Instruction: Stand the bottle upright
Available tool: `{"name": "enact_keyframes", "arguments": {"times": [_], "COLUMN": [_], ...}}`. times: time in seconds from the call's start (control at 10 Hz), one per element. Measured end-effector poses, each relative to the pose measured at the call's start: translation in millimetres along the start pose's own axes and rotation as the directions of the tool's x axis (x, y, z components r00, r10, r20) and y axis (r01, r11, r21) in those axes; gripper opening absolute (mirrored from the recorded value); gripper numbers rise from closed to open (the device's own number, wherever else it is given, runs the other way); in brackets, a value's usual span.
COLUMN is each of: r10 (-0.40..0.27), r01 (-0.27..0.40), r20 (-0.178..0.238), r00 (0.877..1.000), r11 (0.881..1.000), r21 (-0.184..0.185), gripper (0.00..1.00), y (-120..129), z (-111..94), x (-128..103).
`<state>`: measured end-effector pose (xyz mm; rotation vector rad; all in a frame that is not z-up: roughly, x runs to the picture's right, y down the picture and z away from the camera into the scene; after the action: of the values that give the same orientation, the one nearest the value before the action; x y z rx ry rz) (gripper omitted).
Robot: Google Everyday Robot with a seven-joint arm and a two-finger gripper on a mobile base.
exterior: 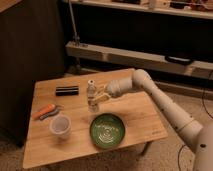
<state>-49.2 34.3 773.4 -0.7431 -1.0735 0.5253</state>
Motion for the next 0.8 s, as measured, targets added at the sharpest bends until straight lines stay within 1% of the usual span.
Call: {"name": "enact_keyframes", "arguments": {"times": [0.4, 0.5, 0.6, 0.7, 0.8], "r10": [-0.003, -0.022, -0.075, -0.157, -0.213], "r01": [0.003, 0.022, 0.074, 0.157, 0.213], "r20": [-0.005, -0.012, -0.013, -0.008, -0.002], "r00": [1.0, 1.0, 0.997, 0.988, 0.977], "r11": [1.0, 1.0, 0.997, 0.987, 0.975], "r21": [0.002, -0.002, -0.016, -0.035, -0.057], "gripper": [0.0, 0.0, 0.0, 0.0, 0.0], "y": [-0.5, -1.0, -1.8, -4.3, -7.1], "z": [0.0, -0.5, 2.8, 9.2, 14.8], "x": [0.0, 0.5, 5.8, 17.4, 28.4]}}
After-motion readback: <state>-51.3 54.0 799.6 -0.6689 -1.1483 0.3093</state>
